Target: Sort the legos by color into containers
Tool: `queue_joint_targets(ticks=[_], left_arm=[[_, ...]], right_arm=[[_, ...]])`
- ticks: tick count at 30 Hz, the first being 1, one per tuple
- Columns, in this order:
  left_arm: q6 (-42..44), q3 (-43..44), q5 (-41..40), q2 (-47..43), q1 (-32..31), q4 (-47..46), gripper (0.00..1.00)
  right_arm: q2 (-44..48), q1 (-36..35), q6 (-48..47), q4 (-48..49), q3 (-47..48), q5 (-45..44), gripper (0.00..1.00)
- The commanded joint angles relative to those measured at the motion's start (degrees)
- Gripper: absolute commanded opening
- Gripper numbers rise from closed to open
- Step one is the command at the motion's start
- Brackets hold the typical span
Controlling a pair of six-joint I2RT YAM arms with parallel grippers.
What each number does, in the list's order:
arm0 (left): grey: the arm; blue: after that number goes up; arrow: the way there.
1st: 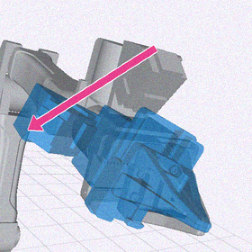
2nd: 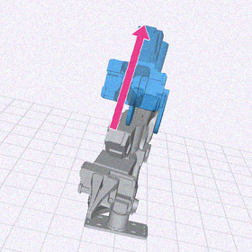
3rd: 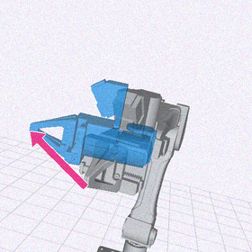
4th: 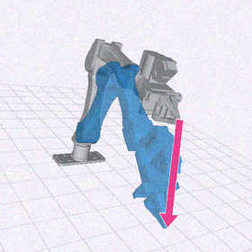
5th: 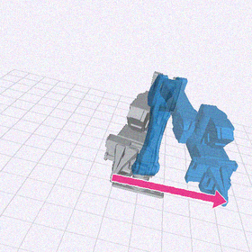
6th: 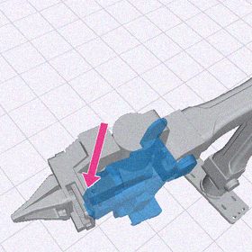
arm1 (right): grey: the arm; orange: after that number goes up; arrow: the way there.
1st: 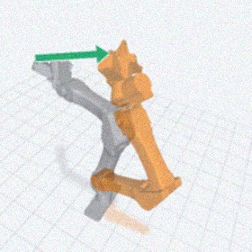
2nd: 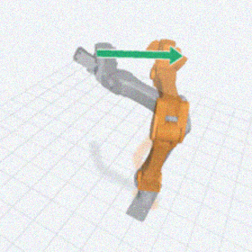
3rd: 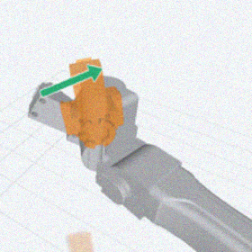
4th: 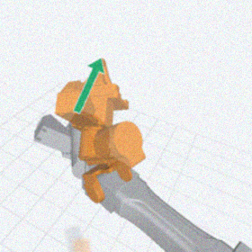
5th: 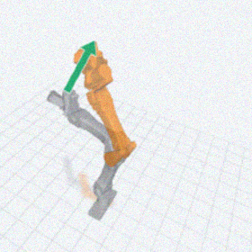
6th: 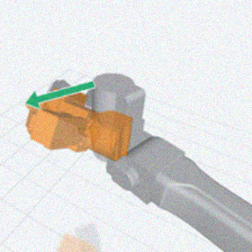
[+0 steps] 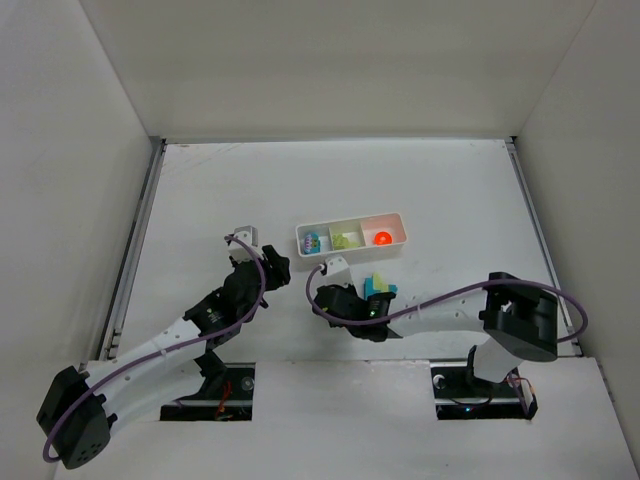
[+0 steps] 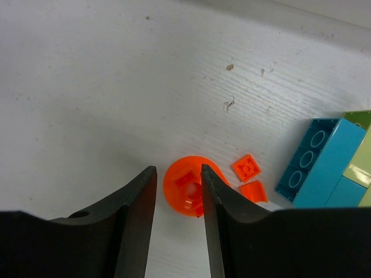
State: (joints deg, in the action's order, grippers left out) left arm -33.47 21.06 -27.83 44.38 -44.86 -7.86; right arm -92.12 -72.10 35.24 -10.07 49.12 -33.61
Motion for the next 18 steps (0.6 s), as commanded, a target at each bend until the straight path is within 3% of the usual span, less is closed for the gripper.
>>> queue_joint_targets(ticks=[1, 13, 18], left_arm=[[0.6, -0.1, 0.1, -1.1, 0.4, -0.7, 0.48], [0.6, 0.1, 0.2, -0.8, 0.6, -0.7, 0.48], [0.6, 0.0, 0.2, -1.0, 0.8, -0.7, 0.48]], right_arm=[[-0.2, -0.5, 0.6, -1.0, 1.3, -0.2, 0.42], [-2.5, -0.5, 1.0, -1.0, 1.5, 0.8, 0.37], [-1.8, -0.5, 1.0, -0.7, 1.5, 0.3, 0.27]])
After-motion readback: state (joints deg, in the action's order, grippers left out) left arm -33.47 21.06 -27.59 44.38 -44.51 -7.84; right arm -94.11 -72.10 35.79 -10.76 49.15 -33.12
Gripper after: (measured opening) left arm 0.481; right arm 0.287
